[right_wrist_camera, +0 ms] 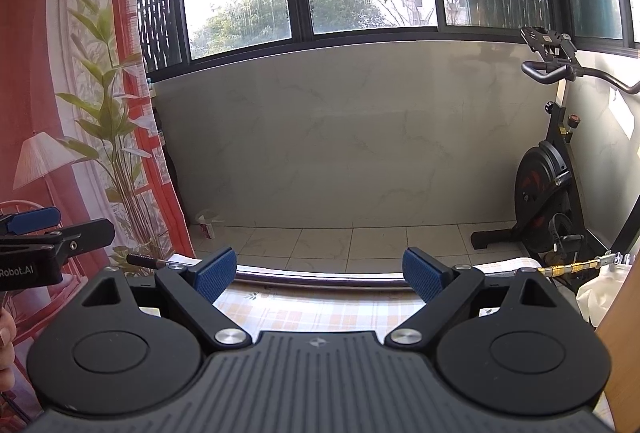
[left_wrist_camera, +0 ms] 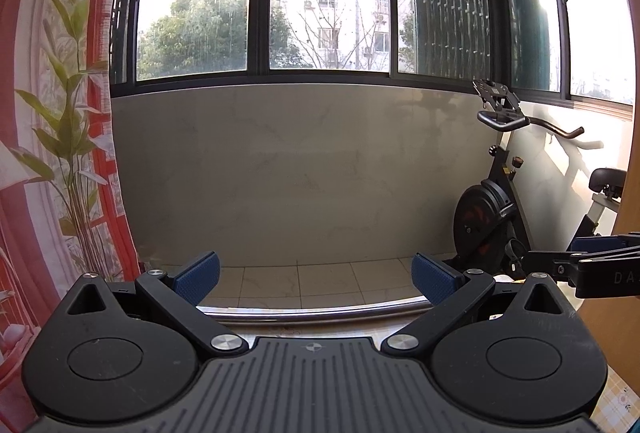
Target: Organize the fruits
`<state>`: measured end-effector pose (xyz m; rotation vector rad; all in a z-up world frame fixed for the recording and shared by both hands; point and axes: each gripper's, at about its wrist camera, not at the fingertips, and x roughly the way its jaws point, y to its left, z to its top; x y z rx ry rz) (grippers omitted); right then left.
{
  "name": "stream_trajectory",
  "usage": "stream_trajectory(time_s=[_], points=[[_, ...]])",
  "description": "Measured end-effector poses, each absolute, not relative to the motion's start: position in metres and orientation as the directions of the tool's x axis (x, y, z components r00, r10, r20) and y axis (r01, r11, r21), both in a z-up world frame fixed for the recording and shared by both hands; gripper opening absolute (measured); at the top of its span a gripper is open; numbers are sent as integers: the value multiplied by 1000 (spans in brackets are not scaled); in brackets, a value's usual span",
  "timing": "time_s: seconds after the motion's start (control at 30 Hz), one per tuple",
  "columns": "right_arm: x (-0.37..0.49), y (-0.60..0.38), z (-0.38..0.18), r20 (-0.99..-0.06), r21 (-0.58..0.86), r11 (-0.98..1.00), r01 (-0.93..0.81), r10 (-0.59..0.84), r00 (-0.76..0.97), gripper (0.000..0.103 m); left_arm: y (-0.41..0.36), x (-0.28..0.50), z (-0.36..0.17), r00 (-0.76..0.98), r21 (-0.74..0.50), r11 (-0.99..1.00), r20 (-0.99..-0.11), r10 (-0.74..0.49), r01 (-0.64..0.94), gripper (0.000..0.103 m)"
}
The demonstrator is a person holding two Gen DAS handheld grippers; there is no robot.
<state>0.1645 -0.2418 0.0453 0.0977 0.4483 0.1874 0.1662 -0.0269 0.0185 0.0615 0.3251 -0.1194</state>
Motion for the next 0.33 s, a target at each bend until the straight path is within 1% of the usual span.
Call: stream_trajectory(time_s=[0.33], points=[[165,-242,45,-422,136,978,-158,202,884,92,-27,167,17,936,28,990,-332,-120,137,103]])
